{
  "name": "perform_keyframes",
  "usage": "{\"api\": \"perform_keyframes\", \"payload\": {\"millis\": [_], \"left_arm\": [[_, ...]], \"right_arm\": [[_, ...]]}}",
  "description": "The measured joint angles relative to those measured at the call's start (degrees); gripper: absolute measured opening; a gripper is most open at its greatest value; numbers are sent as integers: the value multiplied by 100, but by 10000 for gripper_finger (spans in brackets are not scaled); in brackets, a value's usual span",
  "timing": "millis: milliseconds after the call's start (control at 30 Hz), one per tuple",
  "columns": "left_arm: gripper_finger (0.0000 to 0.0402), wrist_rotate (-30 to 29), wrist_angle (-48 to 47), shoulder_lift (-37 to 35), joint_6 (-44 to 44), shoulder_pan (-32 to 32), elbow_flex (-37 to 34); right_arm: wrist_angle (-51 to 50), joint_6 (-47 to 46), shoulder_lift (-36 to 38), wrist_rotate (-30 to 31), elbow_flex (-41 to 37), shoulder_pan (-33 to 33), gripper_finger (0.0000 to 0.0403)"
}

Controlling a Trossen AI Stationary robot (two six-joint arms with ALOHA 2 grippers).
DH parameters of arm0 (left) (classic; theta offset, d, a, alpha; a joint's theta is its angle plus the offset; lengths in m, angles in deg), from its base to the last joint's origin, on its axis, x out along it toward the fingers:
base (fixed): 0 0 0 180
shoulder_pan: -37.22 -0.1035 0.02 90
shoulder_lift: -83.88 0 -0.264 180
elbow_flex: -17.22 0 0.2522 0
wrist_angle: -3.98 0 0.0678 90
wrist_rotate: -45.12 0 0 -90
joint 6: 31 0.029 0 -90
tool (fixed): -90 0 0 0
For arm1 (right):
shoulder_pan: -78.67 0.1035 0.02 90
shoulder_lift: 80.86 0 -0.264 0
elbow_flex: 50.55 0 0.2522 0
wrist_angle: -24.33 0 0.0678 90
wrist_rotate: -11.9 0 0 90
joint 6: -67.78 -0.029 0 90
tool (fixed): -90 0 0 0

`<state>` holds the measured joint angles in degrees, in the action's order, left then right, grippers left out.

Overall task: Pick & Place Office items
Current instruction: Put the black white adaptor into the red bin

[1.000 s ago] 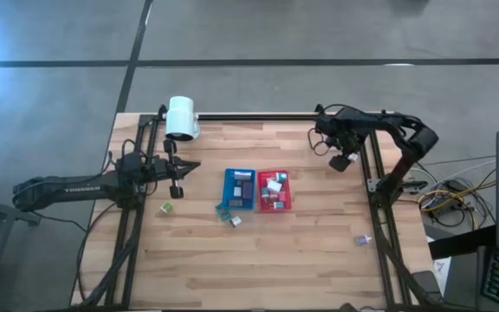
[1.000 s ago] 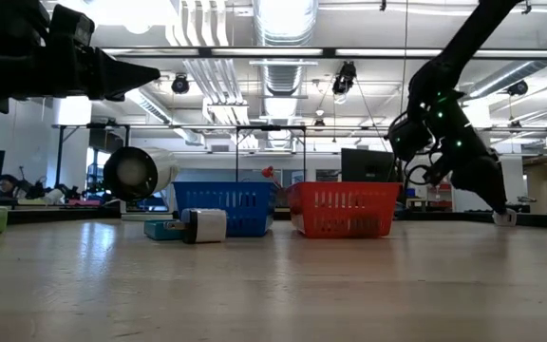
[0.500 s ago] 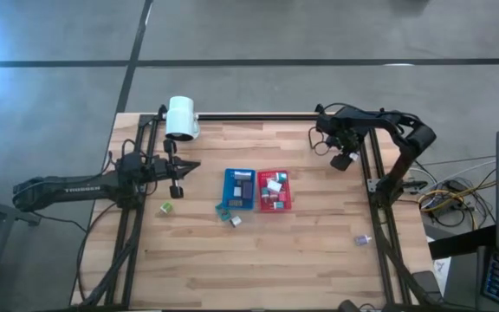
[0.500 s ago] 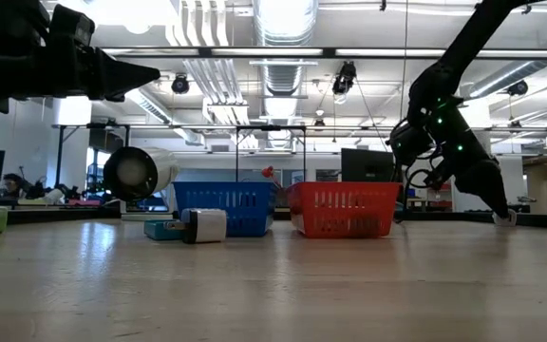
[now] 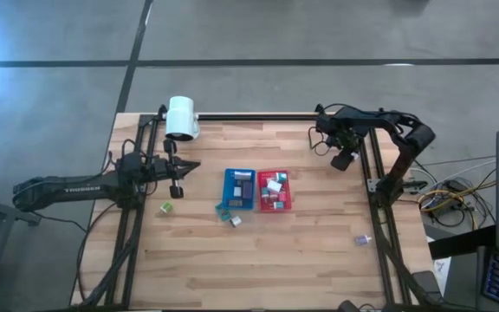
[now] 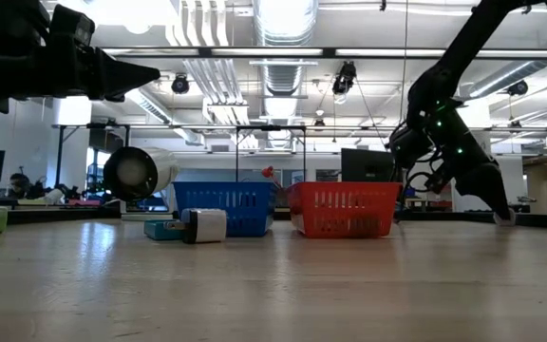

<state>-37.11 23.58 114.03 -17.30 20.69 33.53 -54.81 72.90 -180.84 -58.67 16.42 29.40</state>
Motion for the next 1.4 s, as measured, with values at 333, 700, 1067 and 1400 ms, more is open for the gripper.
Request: {"api": "perform_keyframes", "payload": {"millis": [333, 700, 1067, 1400], "left_arm": [[13, 2, 0, 0, 0, 0, 0], [12, 2, 2, 0, -19, 4, 0], [12, 7, 0, -2, -63, 4, 0], [12, 7, 0, 0, -63, 2, 0]], "right_arm": [[-33, -10, 197, -134, -9, 83, 137], [1611, 281, 2122, -2393, -163, 1173, 137], [3884, -398, 5030, -3032, -1038, 2906, 137], [6275, -379, 7156, -2974, -2787, 3263, 137]]}}
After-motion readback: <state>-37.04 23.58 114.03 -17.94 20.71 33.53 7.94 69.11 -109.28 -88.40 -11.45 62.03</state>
